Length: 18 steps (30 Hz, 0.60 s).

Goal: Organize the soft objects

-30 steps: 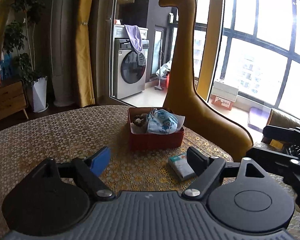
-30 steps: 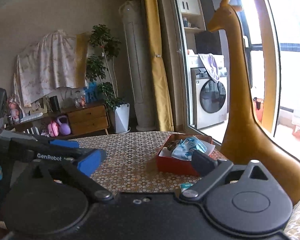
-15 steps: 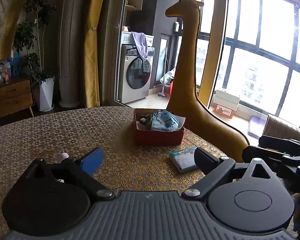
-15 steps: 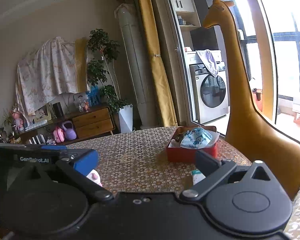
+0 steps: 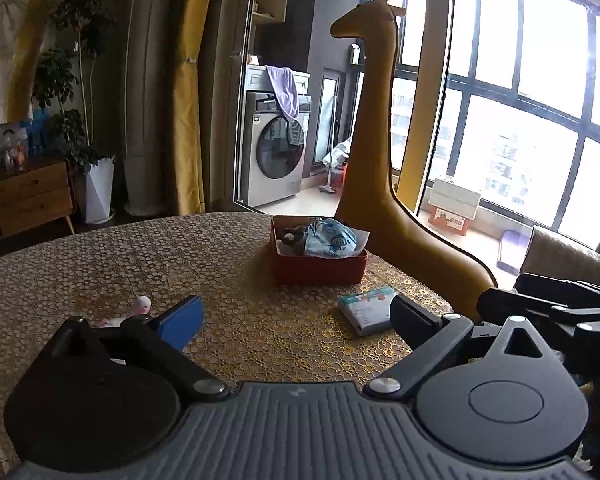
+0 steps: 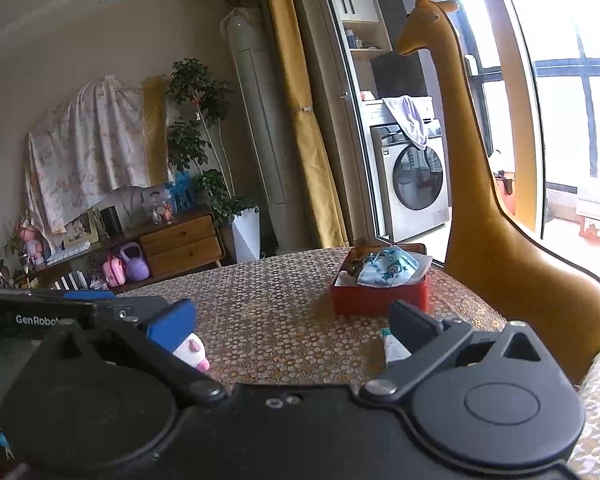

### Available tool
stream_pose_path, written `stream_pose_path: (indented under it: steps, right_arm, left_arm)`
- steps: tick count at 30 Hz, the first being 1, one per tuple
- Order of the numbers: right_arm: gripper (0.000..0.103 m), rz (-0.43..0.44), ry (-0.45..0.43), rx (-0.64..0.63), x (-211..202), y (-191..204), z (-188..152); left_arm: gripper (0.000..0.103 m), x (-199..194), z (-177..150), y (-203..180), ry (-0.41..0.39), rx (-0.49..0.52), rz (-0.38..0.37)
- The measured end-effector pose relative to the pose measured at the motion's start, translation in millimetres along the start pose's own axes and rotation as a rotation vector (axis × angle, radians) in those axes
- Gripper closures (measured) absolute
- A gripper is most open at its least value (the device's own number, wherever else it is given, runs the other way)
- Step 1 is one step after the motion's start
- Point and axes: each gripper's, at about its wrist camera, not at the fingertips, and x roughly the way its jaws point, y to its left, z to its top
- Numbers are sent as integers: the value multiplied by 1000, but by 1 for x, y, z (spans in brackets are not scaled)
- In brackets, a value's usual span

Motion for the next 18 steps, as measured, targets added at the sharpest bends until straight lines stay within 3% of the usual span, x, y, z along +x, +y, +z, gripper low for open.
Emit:
stream_pose_path:
  steps: [18]
  right_arm:
    - [0, -21, -3, 1, -8, 6, -3]
  left_arm:
    - [2, -20, -7, -14, -47, 50, -4]
